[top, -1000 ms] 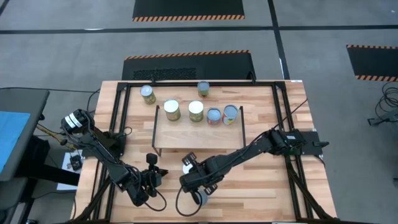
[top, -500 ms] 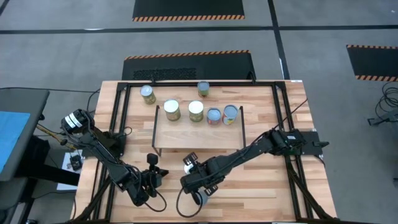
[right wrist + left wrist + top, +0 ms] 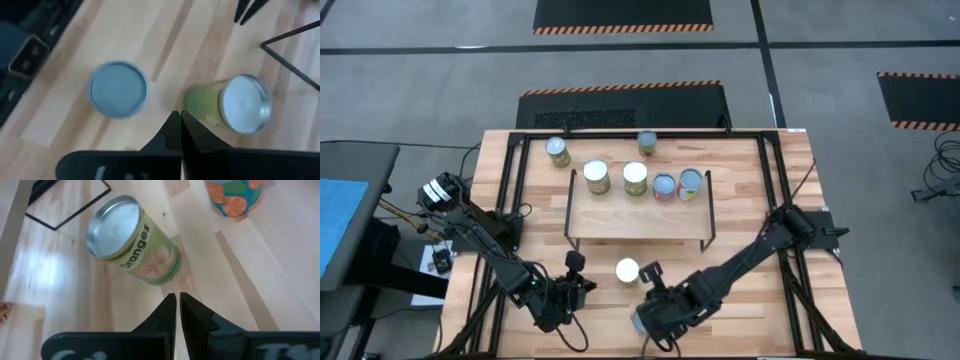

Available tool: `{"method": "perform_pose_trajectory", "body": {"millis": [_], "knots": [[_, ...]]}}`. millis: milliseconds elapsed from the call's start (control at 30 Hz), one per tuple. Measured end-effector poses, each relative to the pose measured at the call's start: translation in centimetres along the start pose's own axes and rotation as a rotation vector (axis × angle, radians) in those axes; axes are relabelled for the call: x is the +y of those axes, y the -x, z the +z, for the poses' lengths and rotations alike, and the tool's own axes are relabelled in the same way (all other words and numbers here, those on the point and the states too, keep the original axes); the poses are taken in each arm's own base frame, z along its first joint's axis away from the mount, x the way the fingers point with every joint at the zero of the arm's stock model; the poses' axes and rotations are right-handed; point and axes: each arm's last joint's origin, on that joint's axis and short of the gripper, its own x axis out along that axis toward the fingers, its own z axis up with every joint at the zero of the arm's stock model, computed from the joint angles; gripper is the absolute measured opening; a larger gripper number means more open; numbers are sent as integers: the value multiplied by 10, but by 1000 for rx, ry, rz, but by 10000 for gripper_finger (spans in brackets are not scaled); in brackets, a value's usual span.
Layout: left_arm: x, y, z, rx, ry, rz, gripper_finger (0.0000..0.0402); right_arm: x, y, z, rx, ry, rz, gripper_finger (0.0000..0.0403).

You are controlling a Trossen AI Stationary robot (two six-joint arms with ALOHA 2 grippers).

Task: Pick and place cans onto a shelf
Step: Put the canned orange on the shelf aligned with the other canned orange

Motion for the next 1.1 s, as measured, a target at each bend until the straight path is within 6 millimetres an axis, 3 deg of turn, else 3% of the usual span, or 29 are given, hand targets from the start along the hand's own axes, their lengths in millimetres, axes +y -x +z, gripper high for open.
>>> {"method": "perform_pose_trajectory", "body": {"millis": [133,333,467,733,900,1100], "knots": [[10,4,19,34,-56,-44,15,3,2,-15,-68,-68,-45,7],[33,2,45,51,-108,-107,20,11,31,-32,-285,-135,-98,5],[49,-3,55,43,-143,-161,45,15,38,-48,-400,-166,-97,6],[70,-18,60,9,-181,-224,100,14,36,-62,-466,-193,-99,8],[69,-19,63,-36,-276,-244,107,14,36,-62,-469,-187,-88,6],[67,-36,58,9,-327,-255,107,14,37,-61,-476,-190,-88,8]]}}
